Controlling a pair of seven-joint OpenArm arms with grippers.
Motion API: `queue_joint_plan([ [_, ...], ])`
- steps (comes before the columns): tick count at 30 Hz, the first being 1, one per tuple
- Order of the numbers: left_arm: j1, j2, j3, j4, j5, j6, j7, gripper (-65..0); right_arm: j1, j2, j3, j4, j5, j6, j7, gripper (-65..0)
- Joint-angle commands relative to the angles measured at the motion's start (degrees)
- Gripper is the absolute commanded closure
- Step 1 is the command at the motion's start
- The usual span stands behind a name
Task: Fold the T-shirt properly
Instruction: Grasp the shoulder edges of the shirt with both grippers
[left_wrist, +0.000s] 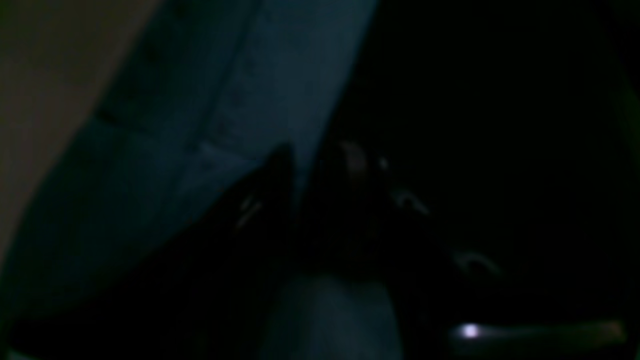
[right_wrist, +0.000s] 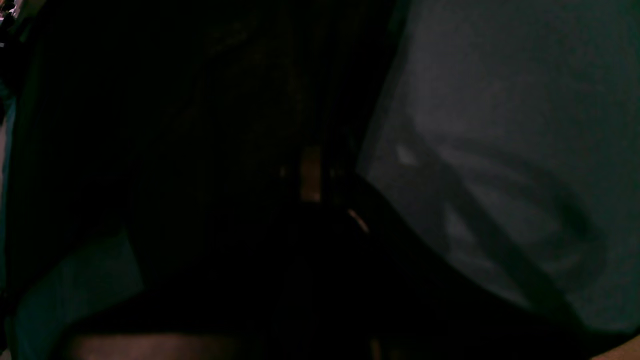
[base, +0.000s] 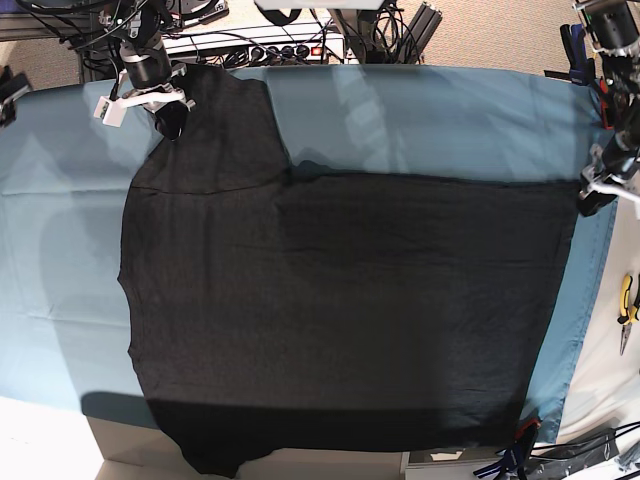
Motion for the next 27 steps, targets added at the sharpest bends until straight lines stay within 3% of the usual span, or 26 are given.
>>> queue_joint_plan([
  [1, -0.42, -0.76, 0.28, 0.57, -0.39, -0.09, 0.39, -16.8, -1.05, -0.02, -0.52, -0.59, -2.45, -1.36, -4.98, 0.0],
  [21, 4.83, -0.96, 1.42, 0.50, -0.04, -0.57, 2.21, -16.8, -1.07, -0.02, -0.52, -0.59, -2.43, -1.36, -4.98, 0.0],
  [27, 5.66, -0.94, 1.42, 0.50, -0.46, -2.05, 2.51, -16.8, -1.07, -0.02, -0.52, -0.59, -2.43, -1.36, -4.98, 0.0],
])
